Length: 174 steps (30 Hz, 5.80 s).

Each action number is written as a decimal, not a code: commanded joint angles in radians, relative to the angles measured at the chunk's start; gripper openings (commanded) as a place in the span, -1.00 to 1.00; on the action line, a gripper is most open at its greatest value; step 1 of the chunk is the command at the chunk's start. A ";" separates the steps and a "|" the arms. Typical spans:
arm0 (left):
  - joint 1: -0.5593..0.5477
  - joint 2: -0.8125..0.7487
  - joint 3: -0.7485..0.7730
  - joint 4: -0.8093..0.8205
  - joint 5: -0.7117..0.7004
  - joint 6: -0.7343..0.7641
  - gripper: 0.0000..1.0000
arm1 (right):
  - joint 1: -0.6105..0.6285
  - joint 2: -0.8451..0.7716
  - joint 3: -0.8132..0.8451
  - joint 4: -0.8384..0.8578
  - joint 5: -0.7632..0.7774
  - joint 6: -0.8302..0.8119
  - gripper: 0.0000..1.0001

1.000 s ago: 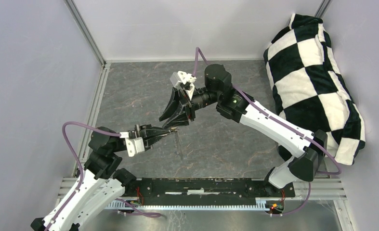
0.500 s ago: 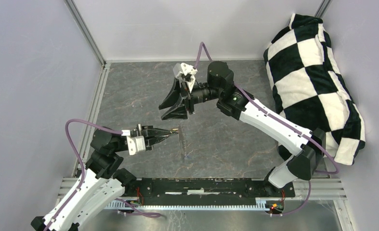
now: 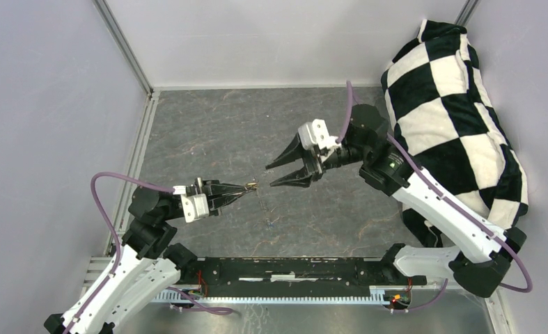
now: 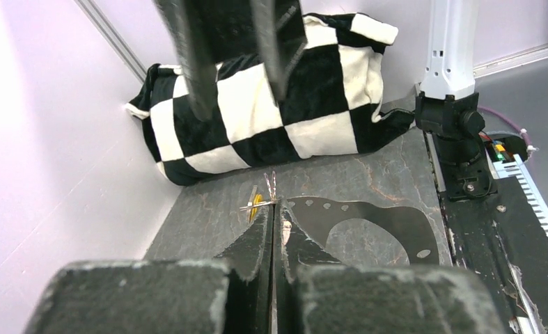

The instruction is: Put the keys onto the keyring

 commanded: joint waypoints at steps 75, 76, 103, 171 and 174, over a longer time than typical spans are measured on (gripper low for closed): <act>-0.001 0.036 0.072 0.007 -0.011 0.029 -0.96 | 0.153 0.004 -0.030 -0.097 0.161 -0.166 -0.75; -0.001 0.035 0.071 0.007 -0.011 0.028 -0.96 | 0.152 0.006 -0.030 -0.099 0.165 -0.166 -0.81; -0.001 0.006 0.038 -0.086 -0.097 0.092 -0.63 | 0.149 -0.062 -0.071 -0.053 0.296 -0.123 -0.99; -0.003 -0.156 -0.165 -0.514 -0.087 1.447 -0.85 | 0.106 -0.051 -0.333 0.451 0.310 0.411 -0.99; -0.001 -0.156 -0.161 -0.513 -0.084 1.470 -0.61 | 0.106 -0.051 -0.360 0.507 0.312 0.446 -0.99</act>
